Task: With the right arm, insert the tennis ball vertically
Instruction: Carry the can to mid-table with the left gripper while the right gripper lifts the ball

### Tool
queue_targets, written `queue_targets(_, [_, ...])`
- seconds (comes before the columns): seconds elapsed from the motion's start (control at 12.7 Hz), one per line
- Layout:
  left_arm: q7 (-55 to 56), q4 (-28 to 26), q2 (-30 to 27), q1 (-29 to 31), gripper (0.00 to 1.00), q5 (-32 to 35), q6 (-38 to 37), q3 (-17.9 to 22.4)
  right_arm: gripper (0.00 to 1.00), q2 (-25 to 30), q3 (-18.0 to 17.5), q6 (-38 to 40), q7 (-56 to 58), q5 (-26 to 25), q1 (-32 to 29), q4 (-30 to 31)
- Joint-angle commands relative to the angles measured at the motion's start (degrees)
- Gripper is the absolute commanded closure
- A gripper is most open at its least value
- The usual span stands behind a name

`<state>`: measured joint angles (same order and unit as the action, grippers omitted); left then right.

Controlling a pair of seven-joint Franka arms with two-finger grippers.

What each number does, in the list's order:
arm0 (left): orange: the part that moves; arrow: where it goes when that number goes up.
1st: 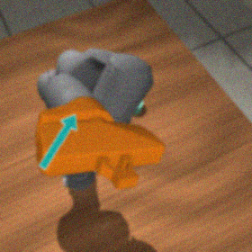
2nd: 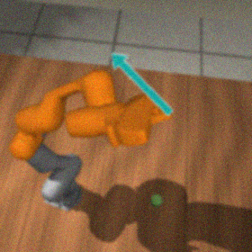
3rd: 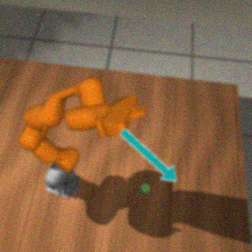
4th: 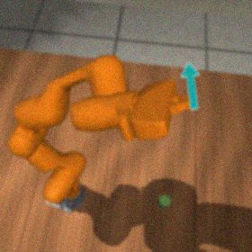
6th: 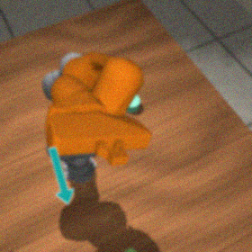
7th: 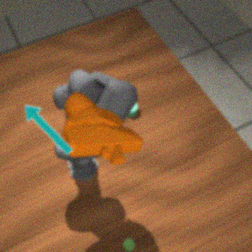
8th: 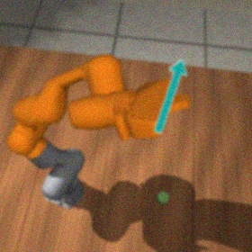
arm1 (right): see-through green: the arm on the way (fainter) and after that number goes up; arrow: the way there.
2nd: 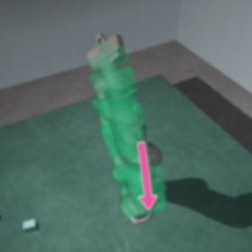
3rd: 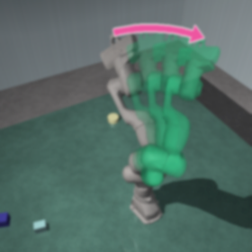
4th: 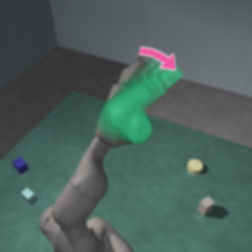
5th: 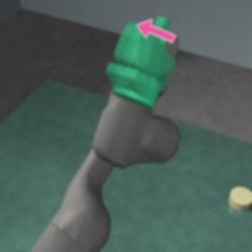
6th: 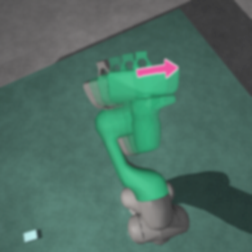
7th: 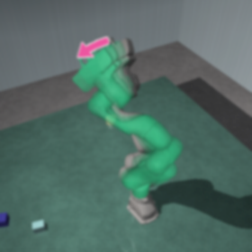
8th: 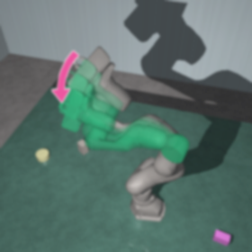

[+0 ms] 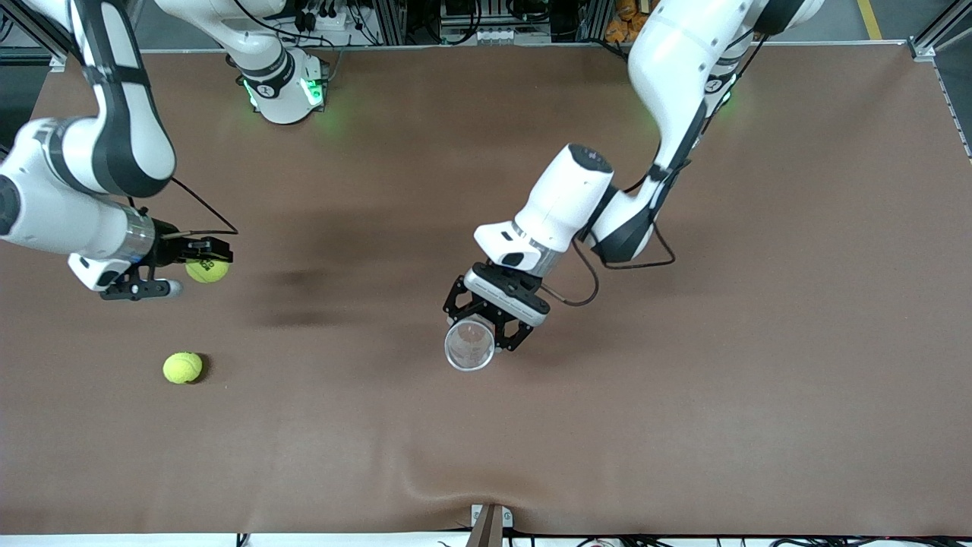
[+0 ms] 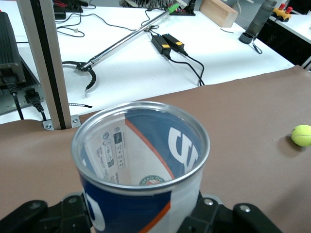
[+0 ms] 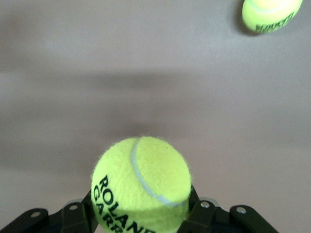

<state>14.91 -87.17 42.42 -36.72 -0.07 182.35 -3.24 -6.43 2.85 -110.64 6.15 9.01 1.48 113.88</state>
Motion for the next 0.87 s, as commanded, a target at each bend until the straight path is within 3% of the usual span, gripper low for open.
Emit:
queue_targets(0.0, [-0.05, 2.35, 4.84, -3.51, 0.31, 0.33, 5.88, 4.88, 0.60, 2.74, 0.14, 1.21, -6.38, 0.84, 3.17, -2.25])
queue_targets(0.16, [-0.05, 3.66, 7.31, -7.65, 0.32, 0.24, 7.84, 10.16, 0.60, 3.44, -1.43, 1.22, -12.27, 0.84, 4.75, -4.18])
queue_targets(0.39, [-0.05, 5.60, 9.25, -9.67, 0.30, 0.24, 8.19, 11.93, 0.60, 3.62, -4.51, 0.86, -18.18, 0.93, 5.29, -5.33])
queue_targets(0.79, [-0.05, 7.18, 12.32, -12.75, 0.30, -0.19, 12.05, 14.31, 0.60, 3.62, -4.61, 0.42, -18.72, 0.66, 5.29, -5.51])
